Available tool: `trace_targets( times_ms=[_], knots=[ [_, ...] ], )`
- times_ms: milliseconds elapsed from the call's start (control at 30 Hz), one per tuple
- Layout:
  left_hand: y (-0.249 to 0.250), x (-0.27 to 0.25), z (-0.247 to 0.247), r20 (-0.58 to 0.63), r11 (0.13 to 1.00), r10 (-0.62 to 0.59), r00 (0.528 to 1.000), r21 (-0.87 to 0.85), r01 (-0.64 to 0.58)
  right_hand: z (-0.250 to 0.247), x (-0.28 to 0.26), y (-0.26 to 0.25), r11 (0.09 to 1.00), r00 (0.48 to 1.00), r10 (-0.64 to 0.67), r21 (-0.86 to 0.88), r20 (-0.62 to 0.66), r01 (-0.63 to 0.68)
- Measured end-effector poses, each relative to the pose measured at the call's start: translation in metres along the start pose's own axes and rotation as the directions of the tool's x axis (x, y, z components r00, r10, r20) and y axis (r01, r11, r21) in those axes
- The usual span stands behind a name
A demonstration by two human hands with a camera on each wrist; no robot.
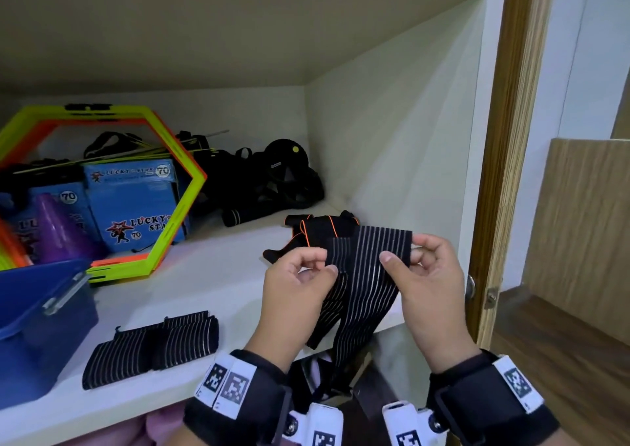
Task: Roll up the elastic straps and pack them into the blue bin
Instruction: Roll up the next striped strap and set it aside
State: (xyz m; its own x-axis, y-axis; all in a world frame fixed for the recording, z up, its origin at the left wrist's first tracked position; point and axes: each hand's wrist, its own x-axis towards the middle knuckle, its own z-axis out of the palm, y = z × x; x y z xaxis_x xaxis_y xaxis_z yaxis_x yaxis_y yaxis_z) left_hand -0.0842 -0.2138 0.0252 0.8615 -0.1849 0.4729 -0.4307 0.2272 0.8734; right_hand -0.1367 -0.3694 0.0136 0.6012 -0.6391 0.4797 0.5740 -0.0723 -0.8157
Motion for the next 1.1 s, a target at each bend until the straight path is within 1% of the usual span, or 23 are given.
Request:
trace_targets(
  times_ms=[33, 100, 167, 233, 300, 400, 467, 500, 567, 633, 667, 700, 767, 867, 933, 1000, 1100],
  knots=[
    [-0.001, -0.001, 0.001, -0.014, 1.000, -0.001, 1.000, -0.002, 0.001, -0.002, -0.001, 0.000, 0.999, 1.000, -0.024, -0.025, -0.006, 0.024],
    [-0.003, -0.004, 0.003, 0.007, 1.000, -0.007, 1.000, -0.024, 0.007, -0.003, -0.005, 0.000, 0.996, 0.999, -0.047, -0.074, 0.027, 0.049],
    [-0.003, -0.007, 0.006, 0.072, 0.997, -0.011, 0.997, -0.076, 0.016, -0.003, -0.010, 0.000, 0.995, 0.997, -0.047, -0.090, 0.067, 0.053],
    [-0.004, -0.008, 0.007, 0.146, 0.995, -0.022, 0.989, -0.089, 0.035, -0.003, -0.013, 0.000, 0.992, 0.995, -0.059, -0.104, 0.083, 0.067],
    [-0.005, -0.009, 0.006, 0.202, 0.994, -0.035, 0.979, -0.097, 0.055, -0.004, -0.014, 0.001, 0.994, 0.995, -0.055, -0.092, 0.089, 0.063],
    [-0.010, -0.008, 0.001, 0.229, 0.985, -0.046, 0.972, -0.152, 0.082, -0.007, -0.018, 0.002, 0.999, 0.995, -0.020, -0.040, 0.095, 0.024],
    [-0.016, -0.006, 0.000, 0.221, 0.984, -0.042, 0.974, -0.159, 0.079, -0.009, -0.019, 0.003, 0.999, 0.996, 0.000, -0.035, 0.086, 0.003],
    [-0.018, -0.006, 0.000, 0.202, 0.992, -0.022, 0.979, -0.117, 0.046, -0.009, -0.019, 0.004, 0.999, 0.997, -0.002, -0.044, 0.083, 0.005],
    [-0.019, -0.008, 0.002, 0.139, 0.994, 0.061, 0.988, 0.082, -0.073, -0.009, -0.019, 0.007, 0.997, 0.997, 0.010, -0.075, 0.072, -0.005],
    [-0.018, -0.011, 0.004, 0.094, 0.947, 0.133, 0.987, 0.282, -0.155, -0.009, -0.021, 0.009, 0.997, 0.997, 0.022, -0.072, 0.081, -0.016],
    [-0.018, -0.013, 0.004, 0.085, 0.926, 0.159, 0.984, 0.333, -0.179, -0.009, -0.022, 0.008, 0.998, 0.994, 0.020, -0.053, 0.106, -0.015],
    [-0.019, -0.013, 0.005, 0.085, 0.917, 0.172, 0.981, 0.349, -0.191, -0.009, -0.024, 0.006, 0.999, 0.990, 0.016, -0.041, 0.140, -0.010],
    [-0.020, -0.014, 0.005, 0.104, 0.919, 0.193, 0.976, 0.329, -0.217, -0.009, -0.029, -0.001, 1.000, 0.977, 0.005, -0.031, 0.214, 0.002],
    [-0.020, -0.015, 0.003, 0.110, 0.908, 0.244, 0.963, 0.322, -0.267, -0.011, -0.035, -0.008, 0.999, 0.956, -0.003, 0.038, 0.292, -0.009],
    [-0.017, -0.015, 0.002, 0.089, 0.910, 0.262, 0.961, 0.308, -0.277, -0.011, -0.036, -0.007, 0.998, 0.952, -0.012, 0.059, 0.307, -0.007],
    [-0.016, -0.016, 0.002, 0.066, 0.917, 0.267, 0.961, 0.289, -0.274, -0.009, -0.035, -0.004, 0.996, 0.958, 0.012, 0.084, 0.285, -0.038],
    [-0.019, -0.017, 0.003, -0.006, 0.944, 0.240, 0.971, 0.233, -0.232, -0.005, -0.036, -0.001, 0.992, 0.960, 0.056, 0.090, 0.275, -0.084]
  ],
)
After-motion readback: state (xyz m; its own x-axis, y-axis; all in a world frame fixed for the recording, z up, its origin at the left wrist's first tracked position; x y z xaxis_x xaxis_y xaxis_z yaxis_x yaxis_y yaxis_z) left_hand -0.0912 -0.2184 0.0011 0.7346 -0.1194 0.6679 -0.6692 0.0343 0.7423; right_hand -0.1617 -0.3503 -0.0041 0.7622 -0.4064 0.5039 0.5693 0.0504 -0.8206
